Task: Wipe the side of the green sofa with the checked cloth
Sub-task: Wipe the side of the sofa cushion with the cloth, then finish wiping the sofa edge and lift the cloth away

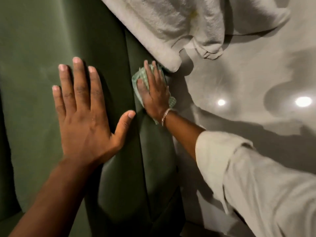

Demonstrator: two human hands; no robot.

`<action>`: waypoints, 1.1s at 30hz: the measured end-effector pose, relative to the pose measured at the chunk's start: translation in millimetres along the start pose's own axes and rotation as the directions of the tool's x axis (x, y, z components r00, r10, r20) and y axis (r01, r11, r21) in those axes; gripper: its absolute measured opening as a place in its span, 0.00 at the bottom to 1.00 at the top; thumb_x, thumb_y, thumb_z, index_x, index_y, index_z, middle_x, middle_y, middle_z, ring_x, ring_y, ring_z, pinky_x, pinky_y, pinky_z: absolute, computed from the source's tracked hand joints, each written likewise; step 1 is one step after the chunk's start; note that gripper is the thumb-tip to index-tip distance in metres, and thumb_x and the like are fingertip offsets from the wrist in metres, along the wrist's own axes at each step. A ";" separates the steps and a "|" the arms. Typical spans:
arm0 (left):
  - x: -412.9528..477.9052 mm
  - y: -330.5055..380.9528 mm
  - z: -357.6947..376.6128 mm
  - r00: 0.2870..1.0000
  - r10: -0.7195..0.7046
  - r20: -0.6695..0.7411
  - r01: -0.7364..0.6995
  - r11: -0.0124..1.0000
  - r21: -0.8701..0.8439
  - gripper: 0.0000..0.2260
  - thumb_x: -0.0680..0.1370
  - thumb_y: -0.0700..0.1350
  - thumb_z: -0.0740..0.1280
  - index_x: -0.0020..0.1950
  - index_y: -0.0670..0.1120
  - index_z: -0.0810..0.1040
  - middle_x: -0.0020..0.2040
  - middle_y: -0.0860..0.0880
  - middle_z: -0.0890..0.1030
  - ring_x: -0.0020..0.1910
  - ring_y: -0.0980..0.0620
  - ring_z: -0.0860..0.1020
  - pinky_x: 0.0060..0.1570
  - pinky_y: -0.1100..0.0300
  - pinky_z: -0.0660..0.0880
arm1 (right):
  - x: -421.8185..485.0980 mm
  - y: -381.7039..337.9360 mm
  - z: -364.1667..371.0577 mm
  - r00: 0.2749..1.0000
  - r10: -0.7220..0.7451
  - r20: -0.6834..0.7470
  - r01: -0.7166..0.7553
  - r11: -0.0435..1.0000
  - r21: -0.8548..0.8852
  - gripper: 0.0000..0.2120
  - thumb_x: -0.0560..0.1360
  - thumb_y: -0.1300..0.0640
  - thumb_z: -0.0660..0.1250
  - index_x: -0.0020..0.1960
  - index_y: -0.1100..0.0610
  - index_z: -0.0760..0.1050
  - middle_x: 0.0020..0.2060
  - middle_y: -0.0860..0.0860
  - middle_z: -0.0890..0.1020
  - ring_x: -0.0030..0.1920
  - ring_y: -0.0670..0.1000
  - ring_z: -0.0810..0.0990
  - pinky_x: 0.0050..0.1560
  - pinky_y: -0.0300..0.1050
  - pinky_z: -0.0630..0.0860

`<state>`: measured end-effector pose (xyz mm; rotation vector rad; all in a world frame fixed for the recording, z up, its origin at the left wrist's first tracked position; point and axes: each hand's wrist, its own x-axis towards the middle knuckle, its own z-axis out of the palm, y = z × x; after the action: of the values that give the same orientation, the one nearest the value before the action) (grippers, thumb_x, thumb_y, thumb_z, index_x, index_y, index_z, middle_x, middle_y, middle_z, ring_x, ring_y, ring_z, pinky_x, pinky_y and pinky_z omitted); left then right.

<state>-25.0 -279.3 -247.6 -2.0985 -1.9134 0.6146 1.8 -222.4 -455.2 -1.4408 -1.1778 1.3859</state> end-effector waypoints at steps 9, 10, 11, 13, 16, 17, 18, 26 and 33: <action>9.0 11.1 -5.1 0.999 -0.044 -0.007 0.044 0.999 -0.007 0.36 0.77 0.60 0.51 0.79 0.42 0.46 0.81 0.42 0.47 0.80 0.38 0.44 0.77 0.36 0.43 | -122.4 9.9 -4.8 0.936 0.330 0.122 -0.342 0.935 0.090 0.28 0.79 0.41 0.46 0.77 0.47 0.50 0.79 0.51 0.54 0.79 0.50 0.52 0.79 0.56 0.49; 9.9 13.1 -6.8 0.998 -0.052 -0.017 0.052 0.998 -0.040 0.35 0.77 0.59 0.52 0.78 0.42 0.47 0.81 0.42 0.48 0.80 0.39 0.44 0.77 0.36 0.43 | -132.3 -2.8 -10.7 0.932 0.336 0.134 -0.350 0.932 0.097 0.27 0.80 0.43 0.48 0.77 0.49 0.52 0.79 0.53 0.57 0.79 0.50 0.54 0.79 0.56 0.50; 9.0 14.5 -7.3 0.998 -0.052 -0.019 0.050 0.995 -0.083 0.34 0.78 0.57 0.53 0.78 0.41 0.48 0.81 0.43 0.50 0.80 0.41 0.44 0.77 0.38 0.44 | -139.6 -15.4 -16.6 0.919 0.363 0.156 -0.385 0.911 0.148 0.26 0.80 0.45 0.50 0.77 0.50 0.56 0.78 0.54 0.61 0.78 0.51 0.57 0.79 0.55 0.52; 5.4 10.5 -12.5 0.998 -0.024 -0.059 0.009 0.970 -0.244 0.31 0.79 0.54 0.54 0.78 0.41 0.52 0.80 0.44 0.56 0.80 0.44 0.47 0.79 0.42 0.44 | -140.0 -49.5 -43.5 0.833 0.507 0.219 -0.552 0.755 0.353 0.21 0.82 0.47 0.54 0.72 0.53 0.66 0.72 0.55 0.72 0.72 0.51 0.69 0.75 0.52 0.63; -11.6 1.8 -24.9 0.974 -0.224 -0.026 0.128 0.644 -0.755 0.25 0.79 0.51 0.56 0.75 0.44 0.64 0.78 0.49 0.62 0.80 0.53 0.52 0.79 0.59 0.42 | -130.8 -98.7 -70.8 0.652 0.635 0.413 -0.736 0.400 0.546 0.20 0.81 0.41 0.54 0.58 0.50 0.79 0.49 0.47 0.86 0.47 0.44 0.83 0.48 0.40 0.78; -20.0 -0.2 -33.2 0.947 -0.310 0.080 0.214 0.426 -0.879 0.24 0.79 0.52 0.56 0.74 0.46 0.67 0.77 0.50 0.62 0.79 0.56 0.53 0.78 0.65 0.43 | -128.5 -115.1 -72.7 0.631 0.621 0.465 -0.756 0.356 0.550 0.21 0.80 0.40 0.54 0.55 0.51 0.81 0.45 0.47 0.87 0.45 0.44 0.85 0.46 0.40 0.79; -28.7 1.0 -41.0 0.914 -0.350 0.206 0.294 0.221 -0.930 0.25 0.78 0.56 0.55 0.74 0.48 0.68 0.78 0.51 0.62 0.79 0.58 0.53 0.77 0.68 0.46 | -126.6 -129.4 -73.4 0.620 0.599 0.507 -0.770 0.336 0.543 0.22 0.79 0.39 0.55 0.56 0.51 0.81 0.49 0.49 0.87 0.49 0.46 0.85 0.51 0.42 0.80; -22.2 -25.2 -130.2 0.754 -0.301 0.583 0.349 -0.569 -0.744 0.18 0.77 0.44 0.67 0.67 0.49 0.75 0.65 0.48 0.80 0.62 0.55 0.80 0.65 0.55 0.74 | -107.0 -272.3 -87.5 0.860 0.350 0.371 -0.495 0.748 0.442 0.17 0.80 0.63 0.57 0.63 0.50 0.76 0.70 0.50 0.74 0.66 0.44 0.75 0.58 0.31 0.75; 72.9 -55.4 -222.9 0.729 -0.367 0.578 0.051 -0.812 -0.581 0.15 0.72 0.27 0.66 0.51 0.43 0.82 0.49 0.40 0.87 0.46 0.44 0.83 0.43 0.58 0.82 | -20.1 -379.8 -160.7 0.985 0.118 0.125 -0.154 0.929 0.337 0.18 0.75 0.61 0.65 0.64 0.50 0.76 0.62 0.51 0.81 0.61 0.50 0.81 0.62 0.51 0.77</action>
<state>31.4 -177.2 -36.7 -0.4618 -2.8890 -2.8842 127.2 -138.8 -70.8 -1.2294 -0.8523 1.6861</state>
